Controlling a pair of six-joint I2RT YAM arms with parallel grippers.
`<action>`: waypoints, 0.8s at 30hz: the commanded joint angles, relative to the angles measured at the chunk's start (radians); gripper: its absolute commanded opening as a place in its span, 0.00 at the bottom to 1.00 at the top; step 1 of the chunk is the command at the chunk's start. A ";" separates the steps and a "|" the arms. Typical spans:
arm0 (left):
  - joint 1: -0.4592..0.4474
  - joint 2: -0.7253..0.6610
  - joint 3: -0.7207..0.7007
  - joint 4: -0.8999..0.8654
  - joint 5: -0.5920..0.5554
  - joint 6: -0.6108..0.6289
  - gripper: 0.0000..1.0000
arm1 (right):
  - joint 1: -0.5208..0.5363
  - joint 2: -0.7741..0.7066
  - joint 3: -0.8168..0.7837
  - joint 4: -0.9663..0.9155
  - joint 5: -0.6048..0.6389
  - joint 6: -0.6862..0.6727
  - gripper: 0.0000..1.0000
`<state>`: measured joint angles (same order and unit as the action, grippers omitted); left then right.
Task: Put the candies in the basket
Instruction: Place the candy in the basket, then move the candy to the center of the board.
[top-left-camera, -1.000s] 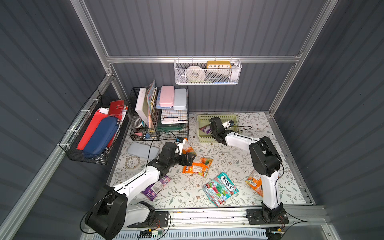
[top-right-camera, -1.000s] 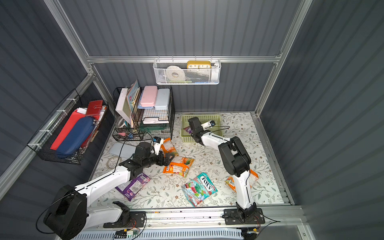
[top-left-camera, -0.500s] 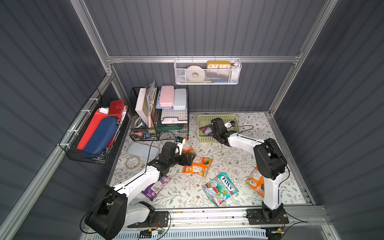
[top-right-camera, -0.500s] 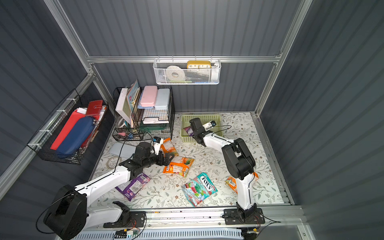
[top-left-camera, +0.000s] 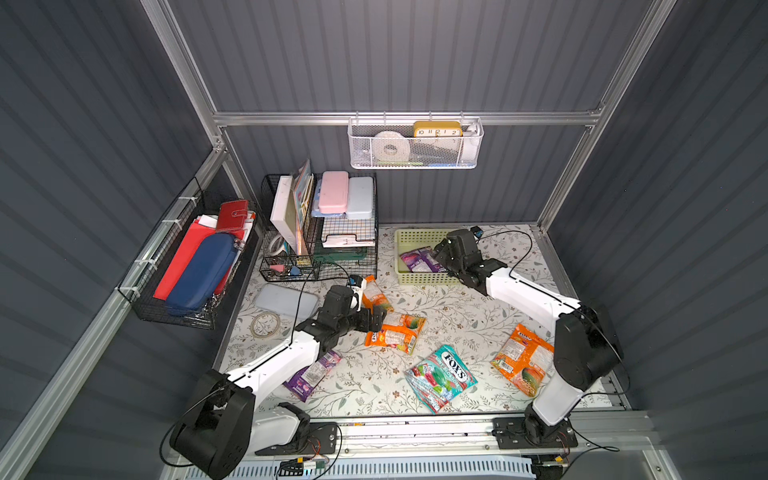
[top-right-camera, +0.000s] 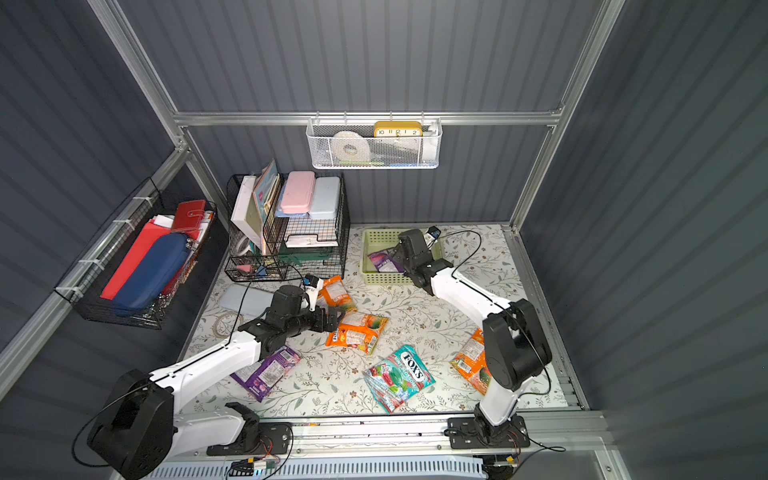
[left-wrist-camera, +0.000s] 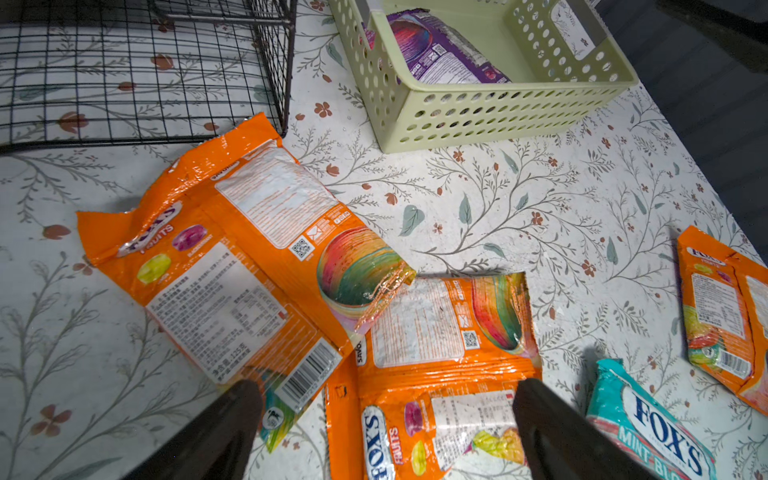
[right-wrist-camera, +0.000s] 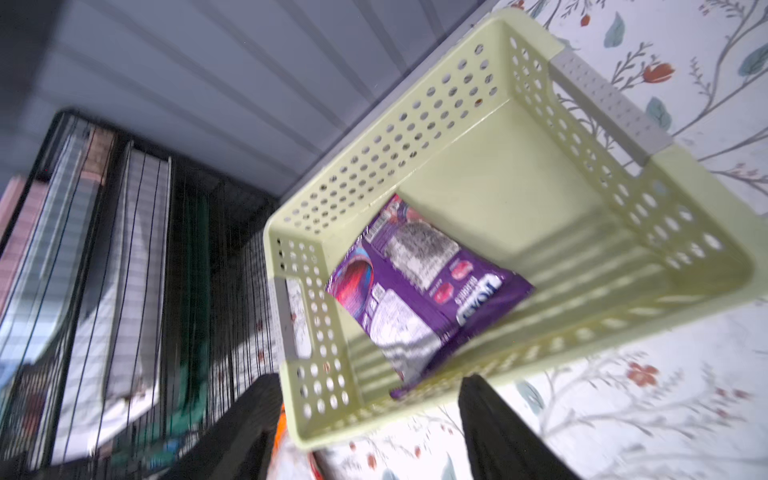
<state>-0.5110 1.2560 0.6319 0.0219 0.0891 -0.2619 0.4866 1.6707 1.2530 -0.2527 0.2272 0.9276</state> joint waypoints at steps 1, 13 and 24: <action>-0.003 -0.031 0.009 -0.006 0.073 0.019 0.99 | 0.004 -0.046 -0.054 -0.165 -0.129 -0.149 0.73; -0.004 -0.009 0.021 0.003 0.172 0.039 0.99 | 0.013 -0.219 -0.327 -0.521 -0.013 0.104 0.69; -0.004 -0.006 0.020 0.006 0.168 0.031 0.99 | -0.155 -0.346 -0.477 -0.858 0.240 0.344 0.79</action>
<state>-0.5110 1.2446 0.6323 0.0227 0.2394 -0.2451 0.4171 1.3277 0.8299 -1.0203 0.4011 1.2140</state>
